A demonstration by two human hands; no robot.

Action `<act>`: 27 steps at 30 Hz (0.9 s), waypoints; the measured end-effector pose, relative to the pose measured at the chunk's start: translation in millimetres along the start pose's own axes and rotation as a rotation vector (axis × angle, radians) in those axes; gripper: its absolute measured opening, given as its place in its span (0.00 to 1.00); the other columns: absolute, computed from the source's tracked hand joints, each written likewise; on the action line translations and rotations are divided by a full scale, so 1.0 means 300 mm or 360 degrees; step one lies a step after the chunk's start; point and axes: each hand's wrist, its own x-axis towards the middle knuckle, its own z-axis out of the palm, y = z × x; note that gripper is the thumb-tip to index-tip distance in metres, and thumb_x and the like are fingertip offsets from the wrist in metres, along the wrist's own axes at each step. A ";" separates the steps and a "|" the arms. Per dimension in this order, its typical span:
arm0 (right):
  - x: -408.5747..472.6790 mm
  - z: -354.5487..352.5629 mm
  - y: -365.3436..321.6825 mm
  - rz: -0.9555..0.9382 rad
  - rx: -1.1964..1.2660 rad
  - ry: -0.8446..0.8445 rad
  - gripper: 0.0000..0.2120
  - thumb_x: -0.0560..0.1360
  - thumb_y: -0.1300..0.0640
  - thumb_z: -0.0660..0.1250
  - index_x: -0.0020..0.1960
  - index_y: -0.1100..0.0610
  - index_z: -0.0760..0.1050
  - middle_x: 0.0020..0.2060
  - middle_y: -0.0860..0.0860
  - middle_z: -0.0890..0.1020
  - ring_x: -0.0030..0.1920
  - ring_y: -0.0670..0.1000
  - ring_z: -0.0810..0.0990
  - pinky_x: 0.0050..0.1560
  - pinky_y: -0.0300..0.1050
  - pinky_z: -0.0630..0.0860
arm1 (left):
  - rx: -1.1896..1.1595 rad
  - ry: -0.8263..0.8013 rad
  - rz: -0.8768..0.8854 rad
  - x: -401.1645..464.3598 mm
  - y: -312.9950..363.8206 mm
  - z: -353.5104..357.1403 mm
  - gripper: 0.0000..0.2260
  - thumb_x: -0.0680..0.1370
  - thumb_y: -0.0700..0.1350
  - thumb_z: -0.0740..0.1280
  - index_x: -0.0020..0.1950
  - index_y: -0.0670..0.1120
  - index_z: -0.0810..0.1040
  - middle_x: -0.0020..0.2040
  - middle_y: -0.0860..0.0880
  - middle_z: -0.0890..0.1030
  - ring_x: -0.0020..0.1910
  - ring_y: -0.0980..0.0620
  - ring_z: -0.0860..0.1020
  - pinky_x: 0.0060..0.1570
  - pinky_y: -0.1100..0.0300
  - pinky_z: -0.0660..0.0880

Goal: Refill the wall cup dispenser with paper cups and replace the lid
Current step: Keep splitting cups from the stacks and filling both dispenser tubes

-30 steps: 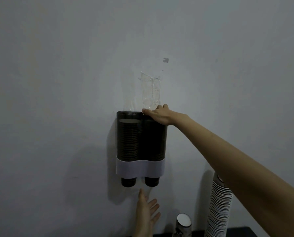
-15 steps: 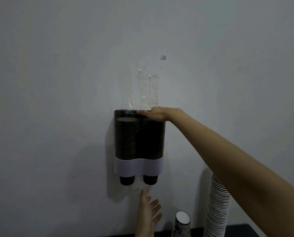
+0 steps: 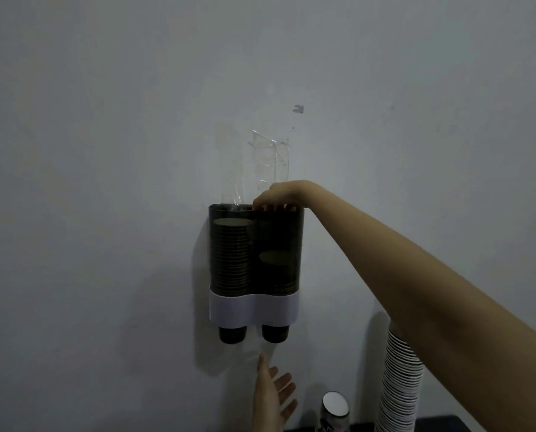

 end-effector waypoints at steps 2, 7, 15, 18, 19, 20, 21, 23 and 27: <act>0.003 -0.004 -0.013 0.0090 0.0071 -0.0172 0.12 0.75 0.51 0.58 0.38 0.56 0.72 0.34 0.52 0.75 0.33 0.50 0.74 0.37 0.42 0.71 | 0.0009 0.0007 -0.0026 0.006 0.005 0.001 0.29 0.78 0.59 0.54 0.67 0.37 0.68 0.63 0.37 0.74 0.55 0.42 0.72 0.51 0.52 0.65; 0.025 0.007 -0.024 0.0118 0.0120 -0.0156 0.20 0.77 0.44 0.53 0.45 0.58 0.75 0.42 0.55 0.80 0.42 0.55 0.79 0.53 0.48 0.73 | -0.0015 0.0025 0.0010 0.035 0.010 -0.021 0.28 0.78 0.58 0.54 0.67 0.36 0.68 0.54 0.39 0.73 0.54 0.43 0.71 0.46 0.53 0.65; 0.004 0.044 -0.025 0.0052 -0.0130 0.0044 0.34 0.76 0.34 0.48 0.69 0.59 0.66 0.70 0.57 0.68 0.69 0.57 0.68 0.67 0.49 0.62 | 0.0029 -0.0021 0.0040 0.054 -0.010 -0.043 0.28 0.78 0.58 0.54 0.68 0.38 0.67 0.62 0.38 0.74 0.58 0.42 0.72 0.56 0.49 0.66; -0.062 0.071 0.011 -0.0253 0.0151 0.0537 0.29 0.78 0.41 0.51 0.61 0.64 0.74 0.63 0.60 0.76 0.64 0.58 0.73 0.63 0.47 0.66 | 0.0084 -0.0064 0.0031 0.058 -0.029 -0.042 0.27 0.79 0.56 0.53 0.70 0.38 0.65 0.68 0.37 0.70 0.63 0.41 0.71 0.56 0.52 0.68; -0.097 0.093 0.037 -0.0360 0.0304 0.0731 0.26 0.79 0.44 0.53 0.56 0.65 0.77 0.57 0.60 0.80 0.58 0.58 0.76 0.58 0.45 0.69 | 0.0130 -0.0076 0.0044 0.063 -0.045 -0.045 0.25 0.80 0.54 0.53 0.70 0.38 0.64 0.69 0.37 0.70 0.63 0.41 0.72 0.52 0.54 0.68; -0.139 0.120 0.073 -0.0445 0.0441 0.0934 0.23 0.79 0.47 0.56 0.52 0.66 0.77 0.51 0.59 0.82 0.53 0.57 0.78 0.53 0.44 0.71 | 0.0197 -0.0093 0.0056 0.070 -0.060 -0.050 0.24 0.80 0.52 0.53 0.70 0.38 0.64 0.69 0.37 0.70 0.63 0.41 0.72 0.51 0.55 0.67; -0.192 0.164 0.123 -0.0500 0.0561 0.1141 0.19 0.79 0.50 0.58 0.48 0.67 0.77 0.45 0.58 0.82 0.47 0.55 0.77 0.48 0.39 0.71 | 0.0288 -0.0104 0.0067 0.081 -0.091 -0.058 0.23 0.80 0.51 0.52 0.70 0.39 0.64 0.67 0.38 0.71 0.64 0.41 0.71 0.53 0.55 0.66; -0.274 0.276 0.246 -0.0525 0.0798 0.1483 0.14 0.77 0.55 0.61 0.45 0.65 0.77 0.40 0.53 0.79 0.43 0.50 0.74 0.42 0.30 0.66 | 0.0498 -0.0124 0.0133 0.106 -0.145 -0.068 0.20 0.80 0.49 0.53 0.68 0.40 0.66 0.60 0.41 0.73 0.58 0.44 0.72 0.55 0.55 0.66; -0.325 0.632 0.550 0.0089 0.1322 0.1239 0.11 0.75 0.58 0.62 0.48 0.66 0.76 0.42 0.57 0.78 0.44 0.50 0.74 0.39 0.34 0.67 | 0.1060 -0.0210 0.0089 0.159 -0.268 -0.094 0.05 0.79 0.44 0.57 0.46 0.47 0.71 0.43 0.48 0.72 0.42 0.52 0.71 0.44 0.59 0.66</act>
